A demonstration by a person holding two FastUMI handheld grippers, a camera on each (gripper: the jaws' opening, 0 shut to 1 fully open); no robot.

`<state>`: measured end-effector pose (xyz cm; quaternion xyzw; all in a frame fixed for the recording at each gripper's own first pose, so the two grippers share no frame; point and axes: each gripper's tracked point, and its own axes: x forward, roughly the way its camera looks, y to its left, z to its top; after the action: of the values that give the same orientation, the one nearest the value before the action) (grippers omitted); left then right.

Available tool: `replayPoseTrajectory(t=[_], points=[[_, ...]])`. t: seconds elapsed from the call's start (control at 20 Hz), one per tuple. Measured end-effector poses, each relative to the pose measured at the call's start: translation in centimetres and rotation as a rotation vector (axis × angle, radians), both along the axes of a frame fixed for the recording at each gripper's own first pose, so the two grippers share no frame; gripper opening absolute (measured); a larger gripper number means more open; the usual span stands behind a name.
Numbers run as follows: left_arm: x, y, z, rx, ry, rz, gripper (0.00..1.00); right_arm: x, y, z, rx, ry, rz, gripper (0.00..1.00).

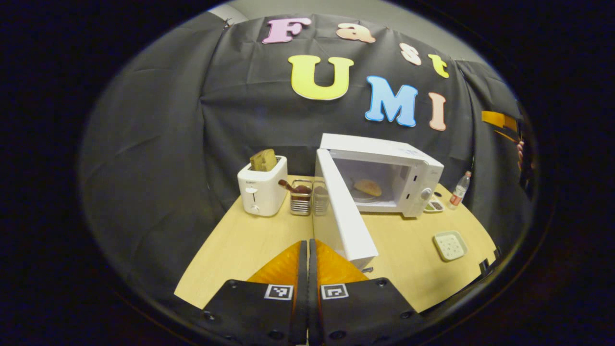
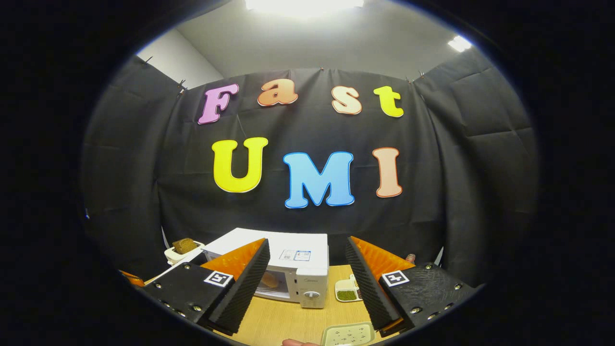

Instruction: Open the microwave oven with the left hand, put the food in, and close the microwave oven.

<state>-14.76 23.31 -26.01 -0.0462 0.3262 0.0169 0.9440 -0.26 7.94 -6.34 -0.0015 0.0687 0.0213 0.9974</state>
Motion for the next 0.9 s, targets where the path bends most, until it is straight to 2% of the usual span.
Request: replayPoseTrajectory(t=[0.4, 0.5, 0.75, 0.9], points=[[0.9, -6.0, 0.4, -0.082, 0.019, -0.119, 0.07, 0.9, -2.3, 0.1, 0.003, -0.014, -0.022, 0.97], [1.6, -8.0, 0.4, -0.102, 0.025, -0.142, 0.07, 1.2, -2.5, -0.1, 0.031, -0.017, -0.015, 0.97], [4.3, -13.1, 1.1, -0.102, 0.002, -0.219, 0.07, 1.5, -5.2, -0.5, 0.046, -0.019, -0.080, 0.98], [5.7, -16.7, 0.8, -0.126, 0.010, -0.295, 0.08, 1.6, -6.7, -1.1, 0.046, 0.001, -0.103, 0.98]])
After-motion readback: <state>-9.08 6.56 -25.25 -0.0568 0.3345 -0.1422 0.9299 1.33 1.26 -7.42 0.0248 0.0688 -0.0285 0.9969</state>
